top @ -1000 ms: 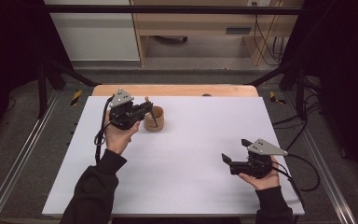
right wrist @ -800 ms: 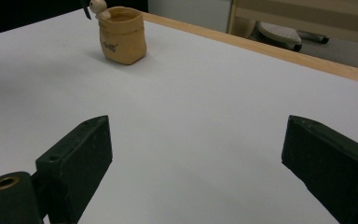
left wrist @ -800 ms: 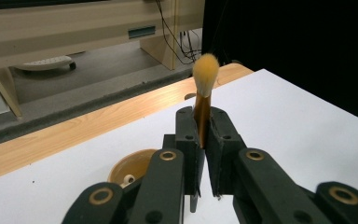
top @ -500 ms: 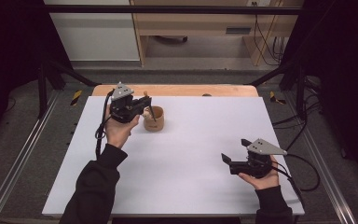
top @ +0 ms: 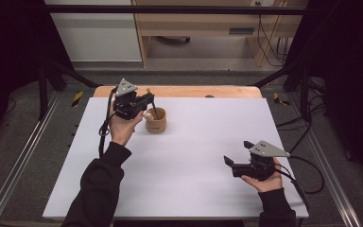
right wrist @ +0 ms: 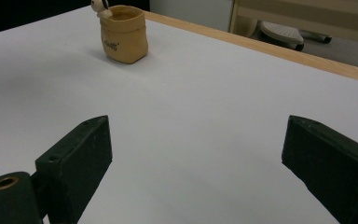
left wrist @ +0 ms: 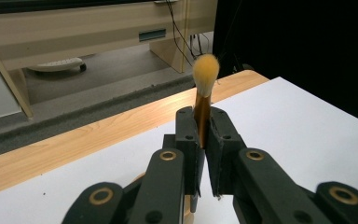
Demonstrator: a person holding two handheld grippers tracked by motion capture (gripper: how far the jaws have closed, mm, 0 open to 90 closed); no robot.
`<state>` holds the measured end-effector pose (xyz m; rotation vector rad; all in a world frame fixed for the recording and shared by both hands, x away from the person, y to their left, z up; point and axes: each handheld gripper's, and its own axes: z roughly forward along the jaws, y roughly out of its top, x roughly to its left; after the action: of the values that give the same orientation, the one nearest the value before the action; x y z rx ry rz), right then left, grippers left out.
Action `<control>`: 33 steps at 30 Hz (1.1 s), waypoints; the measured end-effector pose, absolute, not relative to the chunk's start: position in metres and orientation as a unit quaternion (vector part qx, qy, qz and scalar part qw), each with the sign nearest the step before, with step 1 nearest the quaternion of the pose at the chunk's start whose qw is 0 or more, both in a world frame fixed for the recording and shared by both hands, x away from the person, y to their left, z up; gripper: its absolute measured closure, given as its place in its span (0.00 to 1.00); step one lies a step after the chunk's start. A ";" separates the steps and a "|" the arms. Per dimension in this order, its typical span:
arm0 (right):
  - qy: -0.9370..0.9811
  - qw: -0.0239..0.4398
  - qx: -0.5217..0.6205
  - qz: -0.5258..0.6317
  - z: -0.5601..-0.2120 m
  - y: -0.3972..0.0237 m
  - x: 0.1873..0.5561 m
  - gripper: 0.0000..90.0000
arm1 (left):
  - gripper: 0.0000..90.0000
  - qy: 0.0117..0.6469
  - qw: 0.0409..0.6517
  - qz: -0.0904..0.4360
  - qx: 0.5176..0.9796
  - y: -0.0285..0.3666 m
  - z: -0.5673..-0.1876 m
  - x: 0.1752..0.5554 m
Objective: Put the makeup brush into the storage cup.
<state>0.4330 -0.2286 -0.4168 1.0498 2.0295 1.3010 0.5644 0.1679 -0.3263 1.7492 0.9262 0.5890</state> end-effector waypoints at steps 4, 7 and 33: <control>0.747 0.254 0.387 0.477 -0.417 -0.229 0.433 0.10 | 0.93 0.390 0.509 0.245 0.727 0.167 -0.330 0.570; 0.748 0.254 0.386 0.476 -0.417 -0.228 0.433 0.10 | 0.93 0.391 0.510 0.248 0.725 0.168 -0.331 0.573; 0.751 0.253 0.383 0.474 -0.418 -0.228 0.434 0.10 | 0.93 0.405 0.481 0.254 0.735 0.160 -0.349 0.593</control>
<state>0.4342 -0.2277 -0.4183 1.0419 2.0425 1.2880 0.5928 0.1598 -0.3487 1.7911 0.9875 0.6196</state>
